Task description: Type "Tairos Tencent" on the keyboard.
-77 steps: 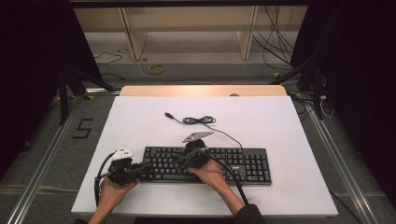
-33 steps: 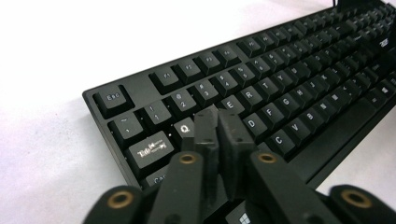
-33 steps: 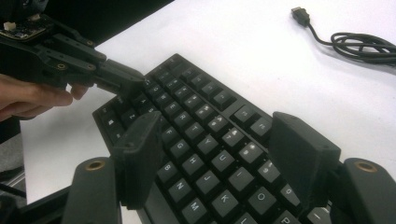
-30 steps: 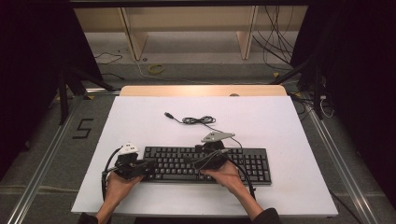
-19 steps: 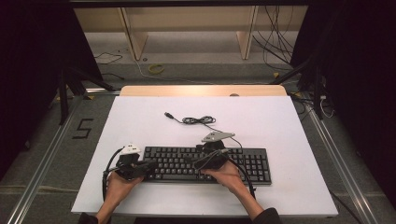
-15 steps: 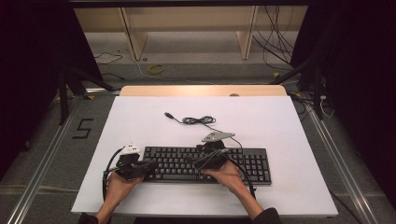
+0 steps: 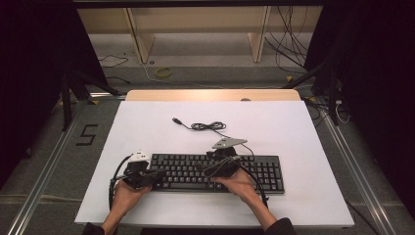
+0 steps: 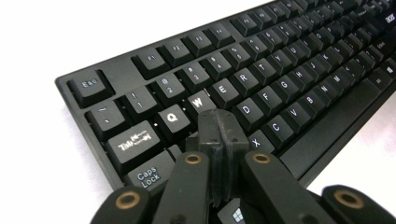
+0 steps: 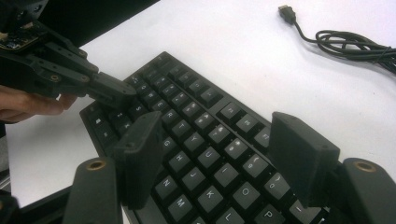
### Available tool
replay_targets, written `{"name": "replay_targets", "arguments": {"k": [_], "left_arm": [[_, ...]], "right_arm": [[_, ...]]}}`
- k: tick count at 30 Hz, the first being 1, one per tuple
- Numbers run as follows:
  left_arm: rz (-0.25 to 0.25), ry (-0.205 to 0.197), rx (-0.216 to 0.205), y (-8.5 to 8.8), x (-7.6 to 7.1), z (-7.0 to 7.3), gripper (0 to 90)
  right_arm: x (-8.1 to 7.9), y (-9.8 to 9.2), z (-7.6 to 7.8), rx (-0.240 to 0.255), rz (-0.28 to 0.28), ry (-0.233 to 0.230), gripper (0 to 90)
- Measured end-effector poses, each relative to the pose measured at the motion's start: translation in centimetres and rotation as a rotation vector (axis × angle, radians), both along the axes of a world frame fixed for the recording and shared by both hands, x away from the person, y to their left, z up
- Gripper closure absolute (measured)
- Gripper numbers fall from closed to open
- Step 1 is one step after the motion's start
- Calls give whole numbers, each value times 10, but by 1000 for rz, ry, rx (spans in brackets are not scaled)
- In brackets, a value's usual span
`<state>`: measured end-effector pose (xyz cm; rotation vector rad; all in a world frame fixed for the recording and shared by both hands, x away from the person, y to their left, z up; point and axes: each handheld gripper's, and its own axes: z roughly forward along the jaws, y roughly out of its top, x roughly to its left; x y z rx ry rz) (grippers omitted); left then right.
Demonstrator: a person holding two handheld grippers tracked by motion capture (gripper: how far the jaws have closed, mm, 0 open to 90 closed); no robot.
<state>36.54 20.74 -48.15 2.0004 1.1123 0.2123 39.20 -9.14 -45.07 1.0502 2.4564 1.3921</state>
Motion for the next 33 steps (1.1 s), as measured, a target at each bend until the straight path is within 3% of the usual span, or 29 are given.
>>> {"name": "replay_targets", "arguments": {"k": [7, 12, 19, 24, 33], "left_arm": [[13, -21, -56, 3, -2, 6, 846], [14, -30, -72, 4, -3, 9, 795], [4, -30, -104, 5, -4, 10, 663], [9, -32, -117, 3, -5, 11, 547], [2, -27, -126, 1, -5, 12, 454]], "right_arm": [[0, 0, 0, 4, -3, 0, 366], [0, -1, 0, 5, -4, -1, 370], [0, -1, 1, 7, -3, -6, 406], [1, -1, 0, -3, -3, -7, 473], [0, 2, -4, -26, 6, -1, 613]]}}
